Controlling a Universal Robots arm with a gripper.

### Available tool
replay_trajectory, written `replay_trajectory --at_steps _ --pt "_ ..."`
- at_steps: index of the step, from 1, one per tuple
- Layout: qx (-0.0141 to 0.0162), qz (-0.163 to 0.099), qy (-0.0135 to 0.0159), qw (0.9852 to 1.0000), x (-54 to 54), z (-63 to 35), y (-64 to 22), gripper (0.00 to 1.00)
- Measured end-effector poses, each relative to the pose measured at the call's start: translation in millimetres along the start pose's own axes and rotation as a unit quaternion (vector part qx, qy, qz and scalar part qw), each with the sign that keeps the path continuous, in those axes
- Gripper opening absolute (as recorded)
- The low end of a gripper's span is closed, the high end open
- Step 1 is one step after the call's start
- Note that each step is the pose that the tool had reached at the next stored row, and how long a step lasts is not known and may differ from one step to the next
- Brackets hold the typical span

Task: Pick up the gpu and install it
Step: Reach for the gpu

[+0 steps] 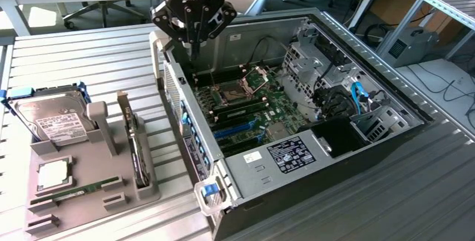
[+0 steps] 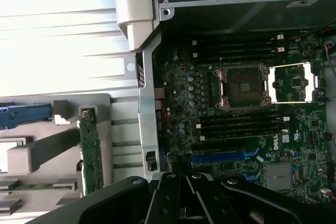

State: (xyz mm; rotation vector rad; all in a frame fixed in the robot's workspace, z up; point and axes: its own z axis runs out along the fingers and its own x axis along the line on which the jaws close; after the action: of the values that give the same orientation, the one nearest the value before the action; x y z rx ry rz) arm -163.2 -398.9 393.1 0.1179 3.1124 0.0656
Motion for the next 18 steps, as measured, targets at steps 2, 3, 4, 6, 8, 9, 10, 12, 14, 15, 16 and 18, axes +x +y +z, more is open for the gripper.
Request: replay_trajectory --at_steps 2,3,4,6,8,9,10,12,14,15,16,18 --pt "0.0000 0.000 0.0000 1.0000 0.4 0.0 0.0 0.11" --pt "0.0000 0.000 0.0000 1.0000 0.6 0.0 0.0 0.11" --pt "0.0000 0.000 0.0000 1.0000 0.8 0.0 -0.1 0.11" --pt "0.0000 0.000 0.0000 1.0000 1.0 0.0 -0.1 0.11" --pt "0.0000 0.000 0.0000 1.0000 1.2 0.0 -0.1 0.11" --pt "0.0000 0.000 0.0000 1.0000 1.3 0.0 -0.1 0.11" --pt "0.0000 0.000 0.0000 1.0000 1.4 0.0 -0.1 0.11" --pt "0.0000 0.000 0.0000 1.0000 1.6 0.0 -0.1 0.11" --pt "0.0000 0.000 0.0000 1.0000 1.9 -0.1 -0.1 0.11" --pt "0.0000 0.000 0.0000 1.0000 2.0 0.0 -0.1 0.11" --pt "0.0000 0.000 0.0000 1.0000 2.1 0.0 -0.2 0.11" --pt "0.0000 0.000 0.0000 1.0000 2.5 -0.1 -0.2 0.11"
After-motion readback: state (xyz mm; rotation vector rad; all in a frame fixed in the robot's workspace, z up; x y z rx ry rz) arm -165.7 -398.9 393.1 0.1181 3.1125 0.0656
